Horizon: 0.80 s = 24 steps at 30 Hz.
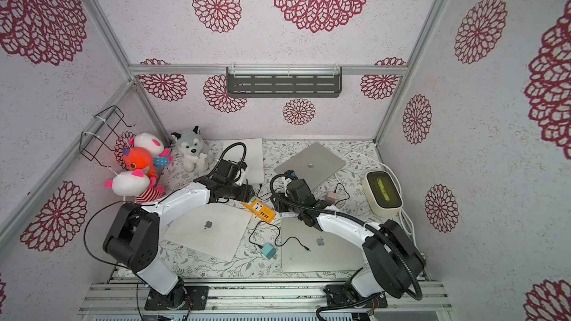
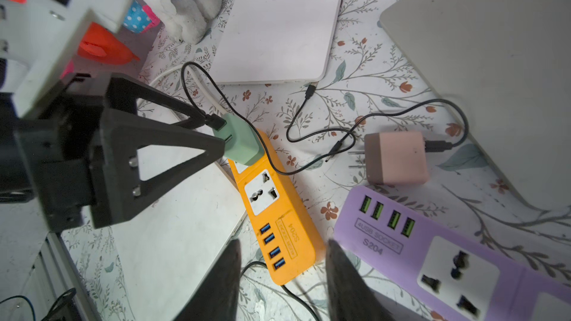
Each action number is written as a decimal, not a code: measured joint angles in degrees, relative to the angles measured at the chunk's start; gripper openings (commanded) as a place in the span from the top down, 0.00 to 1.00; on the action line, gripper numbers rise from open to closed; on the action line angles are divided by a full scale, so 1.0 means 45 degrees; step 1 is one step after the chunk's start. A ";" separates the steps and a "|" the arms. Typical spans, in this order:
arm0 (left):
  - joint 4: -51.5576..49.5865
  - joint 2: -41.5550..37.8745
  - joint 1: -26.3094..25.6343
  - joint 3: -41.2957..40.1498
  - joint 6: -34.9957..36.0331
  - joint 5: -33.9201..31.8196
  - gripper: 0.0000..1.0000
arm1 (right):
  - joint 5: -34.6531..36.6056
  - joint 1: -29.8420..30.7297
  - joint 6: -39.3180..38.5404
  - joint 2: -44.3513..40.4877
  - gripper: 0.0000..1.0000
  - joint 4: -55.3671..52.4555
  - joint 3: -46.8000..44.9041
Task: Unplug the laptop charger
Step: Remove the plug from the socket.
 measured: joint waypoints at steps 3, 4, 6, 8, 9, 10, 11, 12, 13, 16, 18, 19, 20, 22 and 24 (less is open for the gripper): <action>-0.0087 0.0272 0.0000 0.0151 0.0287 0.0165 0.37 | -0.0204 -0.0063 0.0282 0.0000 0.54 0.0282 -0.0112; -0.0121 0.0359 0.0000 0.0219 0.0374 0.0223 0.38 | -0.0306 -0.0092 0.0393 0.0000 0.54 0.0384 -0.0160; -0.0151 0.0505 -0.0010 0.0321 0.0534 0.0262 0.40 | -0.0364 -0.0107 0.0573 0.0000 0.54 0.0539 -0.0238; -0.0267 0.0670 -0.0019 0.0452 0.0670 0.0253 0.41 | -0.0408 -0.0126 0.0709 0.0000 0.54 0.0607 -0.0262; -0.0301 0.0743 -0.0024 0.0495 0.0743 0.0233 0.41 | -0.0442 -0.0131 0.0738 0.0000 0.54 0.0641 -0.0262; -0.0384 0.0831 -0.0034 0.0568 0.0816 0.0189 0.42 | -0.0461 -0.0136 0.0782 0.0000 0.54 0.0714 -0.0262; -0.0447 0.0908 -0.0049 0.0641 0.0884 0.0121 0.42 | -0.0491 -0.0141 0.0855 0.0000 0.54 0.0801 -0.0262; -0.0486 0.0947 -0.0068 0.0690 0.0933 0.0044 0.42 | -0.0525 -0.0141 0.0923 0.0000 0.54 0.0840 -0.0262; -0.0529 0.0996 -0.0102 0.0743 0.1001 -0.0078 0.43 | -0.0578 -0.0151 0.0957 0.0000 0.54 0.0889 -0.0262; -0.0617 0.1064 -0.0199 0.0855 0.1151 -0.0316 0.44 | -0.0675 -0.0170 0.1064 0.0000 0.54 0.0947 -0.0262; -0.0631 0.1064 -0.0291 0.0860 0.1263 -0.0505 0.44 | -0.0685 -0.0180 0.1083 0.0000 0.54 0.0962 -0.0262; -0.0646 0.1069 -0.0345 0.0860 0.1331 -0.0602 0.44 | -0.0690 -0.0185 0.1093 0.0000 0.54 0.0981 -0.0262; -0.0670 0.1073 -0.0398 0.0860 0.1389 -0.0719 0.45 | -0.0690 -0.0185 0.1141 0.0000 0.54 0.0996 -0.0262; -0.0801 0.1112 -0.0529 0.0908 0.1496 -0.1005 0.45 | -0.0690 -0.0185 0.1180 0.0005 0.54 0.1005 -0.0262; -0.0952 0.1248 -0.0641 0.1059 0.1588 -0.1263 0.46 | -0.0695 -0.0185 0.1243 0.0010 0.54 0.1005 -0.0262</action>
